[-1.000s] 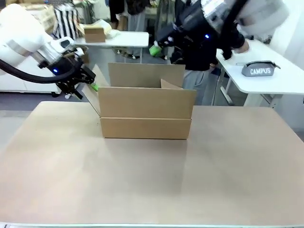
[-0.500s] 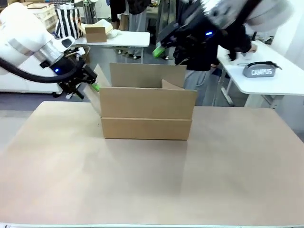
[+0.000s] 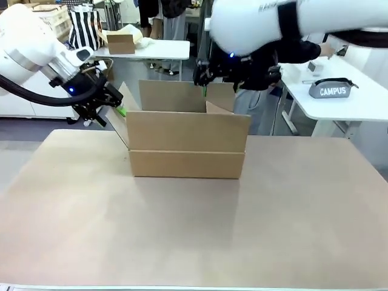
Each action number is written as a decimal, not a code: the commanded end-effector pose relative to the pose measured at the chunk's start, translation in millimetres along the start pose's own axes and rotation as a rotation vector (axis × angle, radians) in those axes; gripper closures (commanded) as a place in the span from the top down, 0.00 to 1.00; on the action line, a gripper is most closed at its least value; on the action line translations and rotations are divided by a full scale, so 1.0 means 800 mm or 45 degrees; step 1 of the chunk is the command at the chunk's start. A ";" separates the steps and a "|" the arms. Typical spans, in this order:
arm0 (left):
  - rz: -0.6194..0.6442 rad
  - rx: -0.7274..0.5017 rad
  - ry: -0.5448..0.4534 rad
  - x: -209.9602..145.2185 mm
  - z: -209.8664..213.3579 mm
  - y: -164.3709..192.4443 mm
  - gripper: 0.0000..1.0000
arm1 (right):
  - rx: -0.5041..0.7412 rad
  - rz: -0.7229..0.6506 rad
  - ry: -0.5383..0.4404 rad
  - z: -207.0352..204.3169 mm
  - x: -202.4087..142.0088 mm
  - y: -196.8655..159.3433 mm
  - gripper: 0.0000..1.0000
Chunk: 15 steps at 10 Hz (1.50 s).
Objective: Pack the gift set into the box.
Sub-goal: Place both hands on the side flaps of the Package Box and spread them outward.
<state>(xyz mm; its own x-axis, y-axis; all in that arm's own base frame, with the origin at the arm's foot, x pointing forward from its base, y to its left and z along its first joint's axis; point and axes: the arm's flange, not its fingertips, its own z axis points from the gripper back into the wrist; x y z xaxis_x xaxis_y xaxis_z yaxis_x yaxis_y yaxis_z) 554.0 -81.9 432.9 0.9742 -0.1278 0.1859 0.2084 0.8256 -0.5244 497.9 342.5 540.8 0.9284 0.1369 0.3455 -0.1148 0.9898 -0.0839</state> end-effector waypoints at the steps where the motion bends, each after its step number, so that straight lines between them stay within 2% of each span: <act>1: 0.014 0.018 0.001 -0.002 0.003 -0.003 1.00 | 0.134 -0.028 -0.005 0.019 -0.005 -0.021 1.00; 2: 0.014 0.018 0.001 -0.002 0.003 -0.003 1.00 | 0.134 -0.028 -0.005 0.019 -0.005 -0.021 1.00; 3: 0.014 0.018 0.001 -0.002 0.003 -0.003 1.00 | -0.001 0.004 0.015 -0.014 0.001 0.014 1.00; 4: 0.014 0.018 0.001 -0.002 0.003 -0.003 1.00 | -0.349 -0.034 0.140 -0.012 0.002 0.025 1.00; 5: 0.014 0.018 0.001 -0.002 0.003 -0.003 1.00 | -0.471 -0.049 0.137 -0.013 0.009 0.050 1.00; 7: 0.014 0.018 0.001 -0.002 0.003 -0.003 1.00 | -0.526 -0.119 0.150 -0.021 0.013 0.063 1.00; 9: 0.014 0.018 0.001 -0.002 0.003 -0.003 1.00 | -0.581 -0.076 0.209 -0.040 0.015 0.083 1.00; 13: 0.014 0.018 0.001 -0.002 0.003 -0.003 1.00 | -0.496 -0.104 0.160 -0.082 0.023 0.109 1.00; 15: 0.014 0.018 0.001 -0.002 0.003 -0.003 1.00 | -0.526 -0.098 0.213 -0.112 0.031 0.107 1.00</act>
<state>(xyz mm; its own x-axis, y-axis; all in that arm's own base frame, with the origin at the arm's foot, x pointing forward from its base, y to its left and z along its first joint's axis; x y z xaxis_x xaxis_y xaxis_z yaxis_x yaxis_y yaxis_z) 554.1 -82.0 433.2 0.9742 -0.1274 0.1861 0.2081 0.8258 -0.5242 532.3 425.7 459.5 0.9778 0.0439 0.2048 0.0518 0.8968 -0.4394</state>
